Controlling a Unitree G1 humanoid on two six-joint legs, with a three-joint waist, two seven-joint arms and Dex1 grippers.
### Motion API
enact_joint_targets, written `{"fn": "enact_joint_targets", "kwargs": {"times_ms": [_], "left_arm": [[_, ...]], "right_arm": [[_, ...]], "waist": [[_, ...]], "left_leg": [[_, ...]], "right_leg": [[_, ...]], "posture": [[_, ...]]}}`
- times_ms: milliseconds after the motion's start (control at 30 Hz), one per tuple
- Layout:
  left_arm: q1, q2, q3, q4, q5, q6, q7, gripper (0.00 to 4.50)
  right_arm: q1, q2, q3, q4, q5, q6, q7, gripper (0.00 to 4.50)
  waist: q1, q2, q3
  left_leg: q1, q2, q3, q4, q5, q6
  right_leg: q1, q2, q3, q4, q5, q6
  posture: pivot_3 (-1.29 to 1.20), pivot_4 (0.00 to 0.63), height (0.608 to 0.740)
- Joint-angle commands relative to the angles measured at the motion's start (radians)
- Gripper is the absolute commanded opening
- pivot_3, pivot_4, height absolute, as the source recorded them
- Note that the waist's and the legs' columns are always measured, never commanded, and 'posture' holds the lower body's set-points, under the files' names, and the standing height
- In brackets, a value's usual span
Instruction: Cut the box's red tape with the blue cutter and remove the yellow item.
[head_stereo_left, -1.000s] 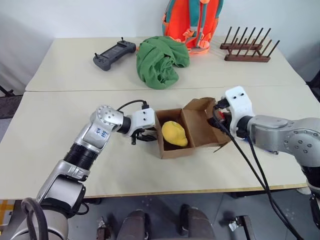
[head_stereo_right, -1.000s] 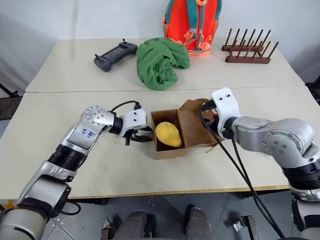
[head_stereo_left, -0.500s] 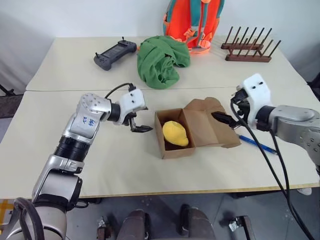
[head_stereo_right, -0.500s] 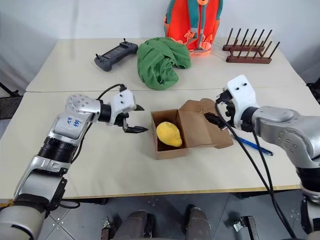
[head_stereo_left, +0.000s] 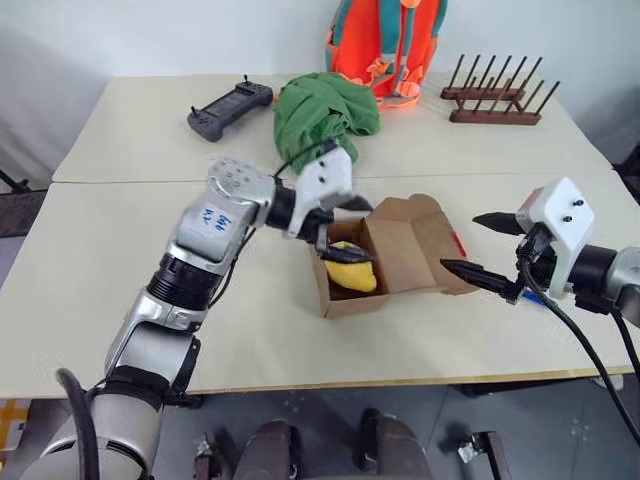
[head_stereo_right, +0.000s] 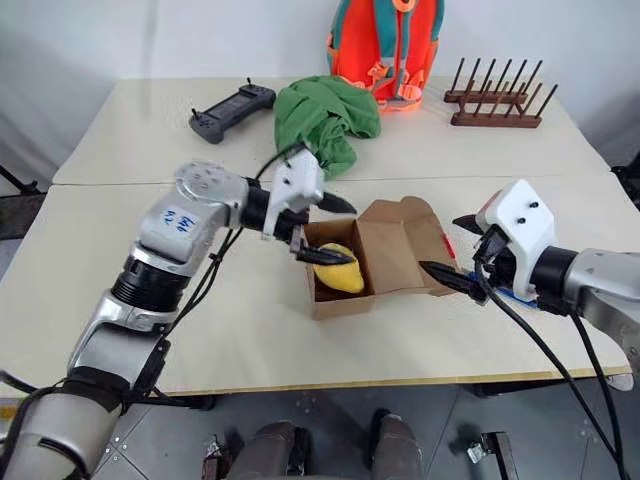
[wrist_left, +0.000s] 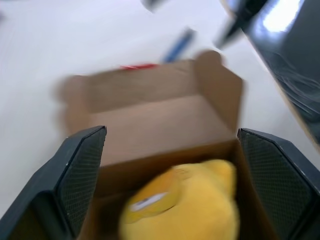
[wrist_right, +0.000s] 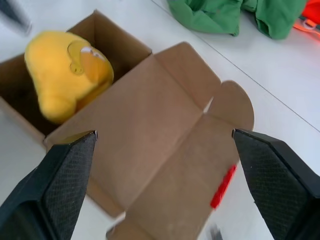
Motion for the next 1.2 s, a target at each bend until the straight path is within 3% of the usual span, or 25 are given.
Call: {"fn": "enact_joint_targets", "kwargs": {"times_ms": [33,267,367,600,833,1200], "left_arm": [[-0.013,0.019,-0.068,0.023,0.040,-0.019,-0.051,4.47],[-0.060,-0.010,-0.172,0.195,0.175,-0.146,-0.044,4.47],[-0.073,-0.046,-0.133,0.239,0.150,-0.153,-0.032,3.90],[-0.081,-0.032,-0.098,0.243,0.142,-0.193,-0.062,1.76],[-0.116,-0.064,0.025,0.247,0.061,-0.191,-0.041,0.27],[-0.186,-0.085,0.180,0.293,-0.011,-0.202,0.037,0.18]], "right_arm": [[0.013,0.026,-0.070,-0.046,-0.013,0.003,-0.038,4.50],[0.099,0.095,-0.118,-0.119,-0.040,0.011,-0.102,4.50],[0.113,0.113,-0.125,-0.147,-0.042,0.026,-0.126,4.50],[0.114,0.130,-0.133,-0.165,-0.037,0.030,-0.136,4.50],[0.158,0.159,-0.168,-0.189,-0.033,-0.060,-0.053,4.50],[0.214,0.239,-0.244,-0.131,0.079,-0.247,0.167,4.50]], "waist": [[0.000,0.000,0.000],[0.010,0.000,0.000],[0.012,0.000,0.000],[0.004,0.000,0.000],[0.008,0.000,0.000],[0.009,0.000,0.000]], "left_leg": [[0.001,0.000,0.000,0.000,0.000,0.000],[0.000,0.000,-0.001,0.001,0.000,-0.001],[0.000,0.000,0.000,0.001,0.000,0.000],[0.000,0.000,-0.001,0.001,0.000,0.000],[-0.001,0.000,-0.001,0.001,0.000,0.000],[0.000,0.000,-0.001,0.002,0.001,0.000]], "right_leg": [[0.000,0.000,0.000,0.001,0.000,0.000],[0.000,0.000,0.000,0.001,0.000,-0.001],[0.000,0.000,0.000,0.001,0.000,-0.001],[0.000,0.000,0.000,0.002,0.000,-0.001],[0.000,0.000,0.000,0.002,0.000,-0.001],[0.000,0.000,0.000,0.002,0.000,-0.001]], "posture": [[0.00,0.150,0.740],[0.00,0.150,0.740],[0.00,0.150,0.740],[0.00,0.150,0.740],[0.00,0.150,0.740],[0.00,0.150,0.740]]}}
